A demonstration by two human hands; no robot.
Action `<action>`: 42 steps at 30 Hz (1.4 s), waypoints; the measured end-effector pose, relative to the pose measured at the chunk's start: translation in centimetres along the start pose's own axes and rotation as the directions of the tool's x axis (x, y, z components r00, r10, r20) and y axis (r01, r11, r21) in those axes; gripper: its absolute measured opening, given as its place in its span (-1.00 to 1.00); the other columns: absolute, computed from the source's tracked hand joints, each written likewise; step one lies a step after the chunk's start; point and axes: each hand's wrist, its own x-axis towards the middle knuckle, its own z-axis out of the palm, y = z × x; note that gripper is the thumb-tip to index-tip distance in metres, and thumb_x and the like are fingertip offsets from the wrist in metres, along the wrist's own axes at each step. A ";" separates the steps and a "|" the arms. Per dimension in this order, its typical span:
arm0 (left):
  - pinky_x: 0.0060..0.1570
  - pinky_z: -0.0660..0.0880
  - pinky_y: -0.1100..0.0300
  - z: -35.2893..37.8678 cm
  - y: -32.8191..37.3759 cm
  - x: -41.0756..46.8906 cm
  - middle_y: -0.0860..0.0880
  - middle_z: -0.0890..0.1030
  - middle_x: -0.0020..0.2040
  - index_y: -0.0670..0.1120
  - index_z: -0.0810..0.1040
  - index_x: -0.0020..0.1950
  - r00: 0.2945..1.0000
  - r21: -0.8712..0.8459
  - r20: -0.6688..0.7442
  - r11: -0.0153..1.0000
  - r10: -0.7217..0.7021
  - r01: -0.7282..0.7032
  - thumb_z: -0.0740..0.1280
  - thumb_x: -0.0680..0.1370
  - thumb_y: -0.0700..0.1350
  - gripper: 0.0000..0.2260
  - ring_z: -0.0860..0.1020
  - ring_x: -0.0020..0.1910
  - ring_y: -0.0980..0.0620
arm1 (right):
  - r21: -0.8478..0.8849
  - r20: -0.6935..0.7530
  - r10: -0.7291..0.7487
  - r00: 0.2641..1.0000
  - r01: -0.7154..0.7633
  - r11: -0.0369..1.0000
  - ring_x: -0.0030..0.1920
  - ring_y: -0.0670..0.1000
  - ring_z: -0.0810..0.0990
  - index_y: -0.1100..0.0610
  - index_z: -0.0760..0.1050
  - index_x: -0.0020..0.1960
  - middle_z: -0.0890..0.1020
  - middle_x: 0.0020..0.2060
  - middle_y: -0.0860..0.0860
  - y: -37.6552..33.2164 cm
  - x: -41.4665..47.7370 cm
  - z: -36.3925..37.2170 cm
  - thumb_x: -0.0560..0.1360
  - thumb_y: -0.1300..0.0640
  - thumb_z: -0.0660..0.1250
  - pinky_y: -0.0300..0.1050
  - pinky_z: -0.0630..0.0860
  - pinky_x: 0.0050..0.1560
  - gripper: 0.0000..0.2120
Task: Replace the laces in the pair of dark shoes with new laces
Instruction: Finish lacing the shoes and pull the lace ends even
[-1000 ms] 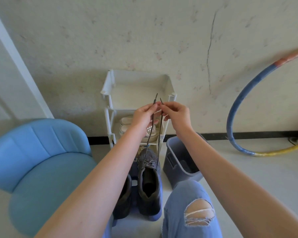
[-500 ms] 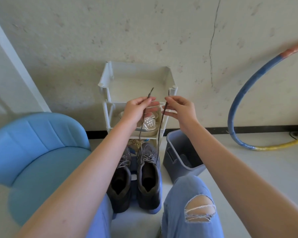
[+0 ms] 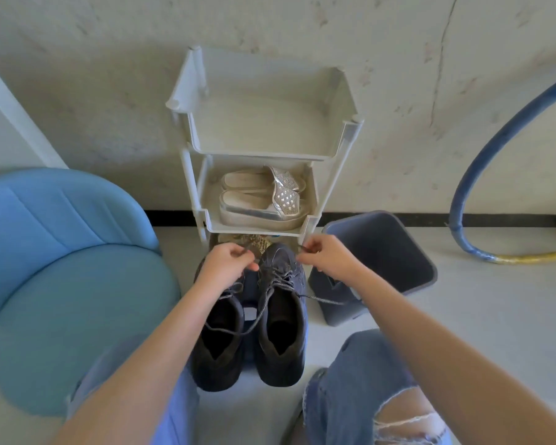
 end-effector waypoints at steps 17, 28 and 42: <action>0.04 0.48 0.14 3.8 -3.4 3.0 -0.03 0.63 -0.13 -0.10 0.63 -0.03 0.955 0.297 0.258 0.953 -0.147 0.067 0.50 0.40 -0.06 -0.79 0.59 -0.04 -0.02 | -0.138 0.380 0.084 0.921 -0.033 0.990 -0.43 -0.14 0.53 0.17 0.59 -0.09 0.60 -0.47 -0.11 2.9 4.2 3.6 0.47 0.06 0.43 -0.19 0.46 -0.11 -0.83; -0.12 0.47 0.10 4.3 -2.8 2.6 -0.11 0.64 -0.15 -0.16 0.64 -0.06 0.961 0.362 0.227 0.930 -0.158 0.067 0.42 0.41 -0.06 -0.80 0.53 -0.22 -0.02 | -0.264 0.377 0.011 0.926 0.096 0.960 -0.31 -0.07 0.46 0.25 0.63 -0.08 0.58 -0.28 0.04 1.9 4.4 5.0 0.47 0.16 0.42 -0.24 0.43 -0.18 -0.86; -0.07 0.48 0.10 4.0 -2.7 2.5 -0.12 0.65 -0.11 -0.13 0.62 -0.06 0.958 0.366 0.244 0.929 -0.150 0.052 0.40 0.44 -0.07 -0.84 0.55 -0.18 -0.04 | -0.229 0.364 -0.011 0.931 0.101 0.968 -0.25 -0.04 0.53 0.19 0.63 -0.11 0.65 -0.20 0.14 2.4 4.8 4.6 0.47 0.17 0.43 -0.23 0.49 -0.10 -0.92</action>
